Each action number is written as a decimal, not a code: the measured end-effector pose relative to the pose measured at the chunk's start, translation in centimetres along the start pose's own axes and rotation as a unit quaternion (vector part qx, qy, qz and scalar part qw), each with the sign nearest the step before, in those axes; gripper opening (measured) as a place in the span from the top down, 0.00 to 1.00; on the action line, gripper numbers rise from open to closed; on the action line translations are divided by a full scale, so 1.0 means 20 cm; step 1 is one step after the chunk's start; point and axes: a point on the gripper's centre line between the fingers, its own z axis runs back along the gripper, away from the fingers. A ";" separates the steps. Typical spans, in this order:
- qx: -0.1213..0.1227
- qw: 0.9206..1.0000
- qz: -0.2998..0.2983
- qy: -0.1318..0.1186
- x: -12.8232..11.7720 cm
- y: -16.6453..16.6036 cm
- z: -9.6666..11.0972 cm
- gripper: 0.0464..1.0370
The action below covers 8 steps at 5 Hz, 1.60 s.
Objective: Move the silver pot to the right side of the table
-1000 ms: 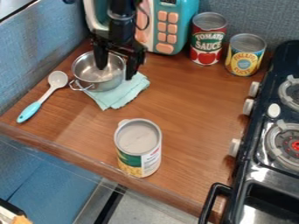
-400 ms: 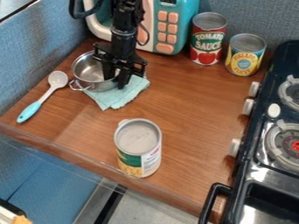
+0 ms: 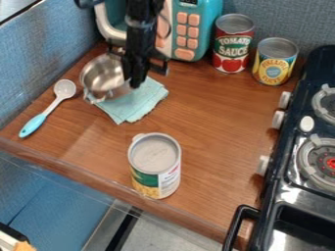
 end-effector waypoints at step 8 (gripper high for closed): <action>-0.033 0.992 -0.099 0.076 -0.08 -0.85 -0.09 0.76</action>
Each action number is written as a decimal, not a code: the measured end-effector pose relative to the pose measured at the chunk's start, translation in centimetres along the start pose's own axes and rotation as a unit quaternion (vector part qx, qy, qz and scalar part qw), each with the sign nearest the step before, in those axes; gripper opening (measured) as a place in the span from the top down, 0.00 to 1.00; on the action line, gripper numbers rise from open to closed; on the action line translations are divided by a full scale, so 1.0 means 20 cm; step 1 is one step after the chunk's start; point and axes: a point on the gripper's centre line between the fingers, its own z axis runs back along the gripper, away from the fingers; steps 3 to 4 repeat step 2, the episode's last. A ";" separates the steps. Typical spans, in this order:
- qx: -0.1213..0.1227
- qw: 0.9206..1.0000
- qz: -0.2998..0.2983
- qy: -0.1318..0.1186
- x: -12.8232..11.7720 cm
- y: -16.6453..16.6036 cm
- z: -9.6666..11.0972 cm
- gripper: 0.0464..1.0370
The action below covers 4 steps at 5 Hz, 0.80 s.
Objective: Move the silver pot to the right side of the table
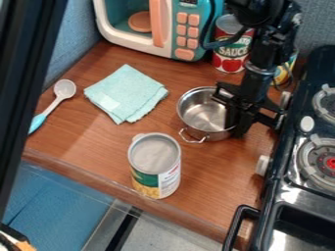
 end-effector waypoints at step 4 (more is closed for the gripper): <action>-0.034 0.992 0.058 -0.107 -0.10 0.07 0.34 0.18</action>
